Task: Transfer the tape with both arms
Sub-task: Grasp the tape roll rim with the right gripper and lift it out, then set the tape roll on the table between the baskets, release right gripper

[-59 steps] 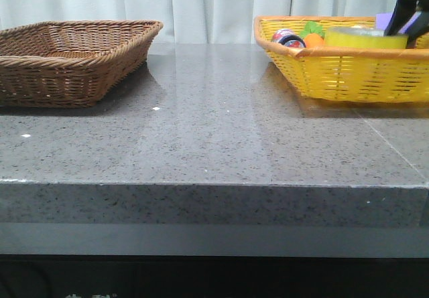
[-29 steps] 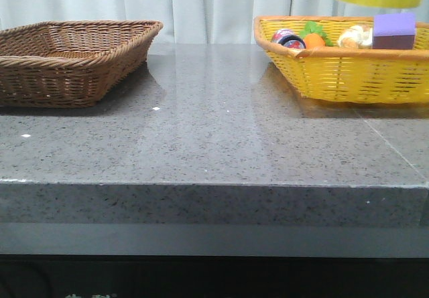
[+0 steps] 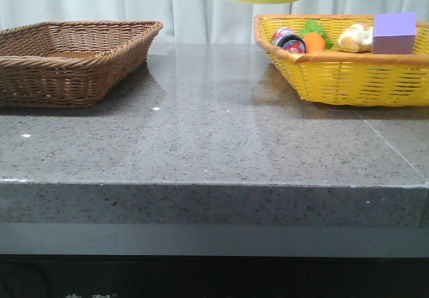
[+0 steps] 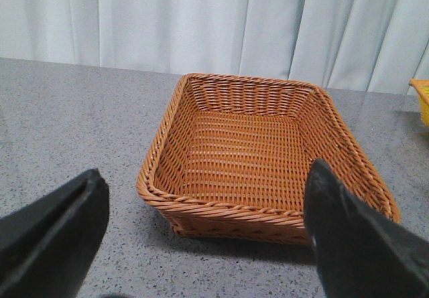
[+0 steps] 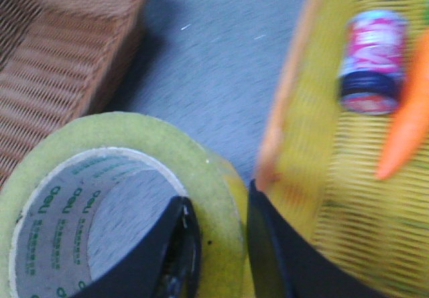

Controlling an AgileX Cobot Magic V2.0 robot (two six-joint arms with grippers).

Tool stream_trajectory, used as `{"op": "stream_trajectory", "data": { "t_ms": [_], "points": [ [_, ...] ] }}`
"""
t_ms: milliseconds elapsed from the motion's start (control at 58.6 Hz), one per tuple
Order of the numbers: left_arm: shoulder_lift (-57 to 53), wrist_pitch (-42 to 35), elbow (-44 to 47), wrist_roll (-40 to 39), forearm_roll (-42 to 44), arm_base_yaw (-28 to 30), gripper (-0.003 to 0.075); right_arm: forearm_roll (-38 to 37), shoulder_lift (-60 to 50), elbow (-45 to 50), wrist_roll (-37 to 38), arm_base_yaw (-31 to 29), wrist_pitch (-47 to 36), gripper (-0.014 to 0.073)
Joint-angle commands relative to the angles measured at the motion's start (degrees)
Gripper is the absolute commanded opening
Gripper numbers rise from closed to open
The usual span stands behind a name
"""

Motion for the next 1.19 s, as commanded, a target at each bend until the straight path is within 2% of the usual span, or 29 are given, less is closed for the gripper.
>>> {"op": "stream_trajectory", "data": {
  "t_ms": [0, 119, 256, 444, 665, 836, 904, 1177],
  "points": [
    [0.7, -5.1, -2.0, -0.3, 0.1, 0.0, 0.0588, 1.0, -3.1, -1.5, -1.6, 3.5, -2.1, 0.0138],
    [0.7, -5.1, -2.0, -0.3, 0.1, 0.0, 0.0588, 1.0, -3.1, 2.5, -1.6, 6.6, -2.4, 0.0138],
    [0.7, -5.0, -2.0, -0.3, 0.1, 0.0, 0.0588, 1.5, -3.0, 10.5, -1.6, 8.5, -8.0, 0.0138],
    [0.7, -5.0, -2.0, -0.3, 0.1, 0.0, 0.0588, 3.5, -2.2, 16.9, -1.6, 8.9, -15.0, 0.0138],
    [0.7, -5.0, -2.0, -0.3, 0.1, 0.0, 0.0588, 3.7, -0.9, 17.1, -1.6, 9.0, -15.3, 0.0153],
    [0.7, -5.0, -2.0, -0.3, 0.1, 0.0, 0.0588, 3.7, -0.9, 17.1, -1.6, 9.0, -15.3, 0.031],
    [0.7, -5.0, -2.0, -0.3, 0.1, 0.0, 0.0588, 3.8, -0.9, 17.0, -1.6, 9.0, -15.4, 0.0342],
    [0.7, -5.0, -2.0, -0.3, 0.1, 0.0, 0.0588, 4.7, -4.8, 14.5, -1.6, 9.0, -12.9, 0.0339]
  ]
}}
